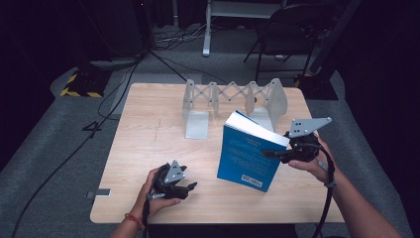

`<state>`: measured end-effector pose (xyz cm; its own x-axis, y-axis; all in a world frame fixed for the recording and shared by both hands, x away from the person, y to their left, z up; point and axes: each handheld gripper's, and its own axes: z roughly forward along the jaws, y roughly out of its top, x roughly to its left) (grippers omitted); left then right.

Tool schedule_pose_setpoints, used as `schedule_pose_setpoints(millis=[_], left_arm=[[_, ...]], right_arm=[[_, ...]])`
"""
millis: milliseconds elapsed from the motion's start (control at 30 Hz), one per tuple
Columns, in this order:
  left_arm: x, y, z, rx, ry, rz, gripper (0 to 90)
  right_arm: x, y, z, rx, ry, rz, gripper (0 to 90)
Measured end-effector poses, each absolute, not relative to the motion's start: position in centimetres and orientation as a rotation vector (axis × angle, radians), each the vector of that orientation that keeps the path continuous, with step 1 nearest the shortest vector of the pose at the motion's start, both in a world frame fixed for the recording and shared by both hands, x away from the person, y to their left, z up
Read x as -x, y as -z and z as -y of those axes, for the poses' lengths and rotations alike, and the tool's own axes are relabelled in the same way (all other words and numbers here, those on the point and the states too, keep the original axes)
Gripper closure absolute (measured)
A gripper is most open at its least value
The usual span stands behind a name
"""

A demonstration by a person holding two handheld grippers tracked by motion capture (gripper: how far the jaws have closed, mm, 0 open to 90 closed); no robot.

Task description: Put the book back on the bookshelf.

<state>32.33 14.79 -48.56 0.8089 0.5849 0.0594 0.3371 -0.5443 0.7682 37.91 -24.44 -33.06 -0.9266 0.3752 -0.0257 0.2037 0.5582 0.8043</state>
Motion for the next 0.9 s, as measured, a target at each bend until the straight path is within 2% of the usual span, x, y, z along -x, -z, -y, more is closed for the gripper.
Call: schedule_pose_setpoints(millis=[167,300,633,900], left_arm=[[-32.3,48.5,-15.5,-2.166,-0.391,-0.711,31.9],[-32.5,49.3,-15.7,-2.208,-0.365,-0.75,30.4],[-33.1,49.9,-16.3,-2.199,-0.319,-0.843,22.8],[-33.1,50.3,-16.2,-2.244,-0.324,-0.842,21.2]], right_arm=[[-37.8,33.1,24.5,-0.506,-1.298,-2.59,59.2],[-37.1,33.6,24.8,-0.491,-1.36,-2.54,60.4],[-36.8,33.5,24.6,-0.528,-1.355,-2.498,61.2],[-37.1,32.3,25.2,-0.59,-1.305,-2.467,61.5]])
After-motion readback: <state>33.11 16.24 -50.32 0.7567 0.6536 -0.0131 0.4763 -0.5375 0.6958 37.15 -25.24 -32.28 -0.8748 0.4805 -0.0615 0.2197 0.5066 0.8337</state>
